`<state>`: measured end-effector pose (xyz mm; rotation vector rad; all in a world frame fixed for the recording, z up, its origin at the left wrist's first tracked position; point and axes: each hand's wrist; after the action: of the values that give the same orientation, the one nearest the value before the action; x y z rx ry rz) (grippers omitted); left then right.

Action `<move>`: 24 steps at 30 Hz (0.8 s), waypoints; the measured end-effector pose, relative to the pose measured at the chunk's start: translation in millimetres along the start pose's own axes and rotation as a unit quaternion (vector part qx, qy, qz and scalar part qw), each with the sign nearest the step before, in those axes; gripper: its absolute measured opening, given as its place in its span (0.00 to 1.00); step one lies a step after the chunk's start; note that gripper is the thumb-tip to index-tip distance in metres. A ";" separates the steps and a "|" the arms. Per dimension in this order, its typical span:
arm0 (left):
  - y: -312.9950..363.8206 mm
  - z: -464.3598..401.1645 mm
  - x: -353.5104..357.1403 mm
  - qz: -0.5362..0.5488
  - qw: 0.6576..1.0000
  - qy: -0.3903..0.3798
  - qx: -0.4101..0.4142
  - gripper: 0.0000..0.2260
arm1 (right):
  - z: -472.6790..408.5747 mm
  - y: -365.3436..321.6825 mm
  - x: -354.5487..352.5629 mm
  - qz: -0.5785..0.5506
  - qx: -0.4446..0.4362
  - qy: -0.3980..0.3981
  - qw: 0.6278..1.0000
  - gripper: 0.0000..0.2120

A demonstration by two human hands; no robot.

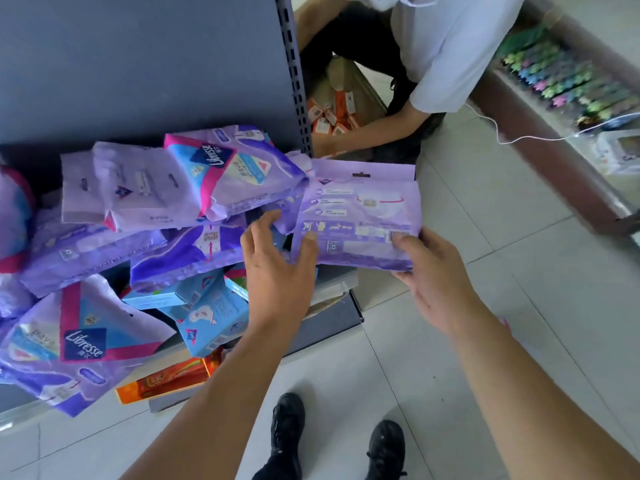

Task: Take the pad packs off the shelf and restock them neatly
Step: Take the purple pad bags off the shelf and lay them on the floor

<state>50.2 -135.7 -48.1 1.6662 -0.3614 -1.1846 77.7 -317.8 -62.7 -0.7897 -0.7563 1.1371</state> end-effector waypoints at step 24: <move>-72.9 132.2 190.0 -0.014 0.851 -0.500 -0.159 0.14 | 54.1 166.3 -219.3 -0.147 0.192 0.252 0.937 0.14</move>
<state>8.6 -311.3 -210.3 0.6501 -0.7234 -1.9567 -101.4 -483.2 -201.4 -0.5750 -0.1978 0.7295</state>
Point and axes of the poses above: each hand's wrist, its own z-axis away from the middle knuckle, its own x-axis out of the palm, y = z × x, and after that the axes turned 8 degrees about y, right-handed
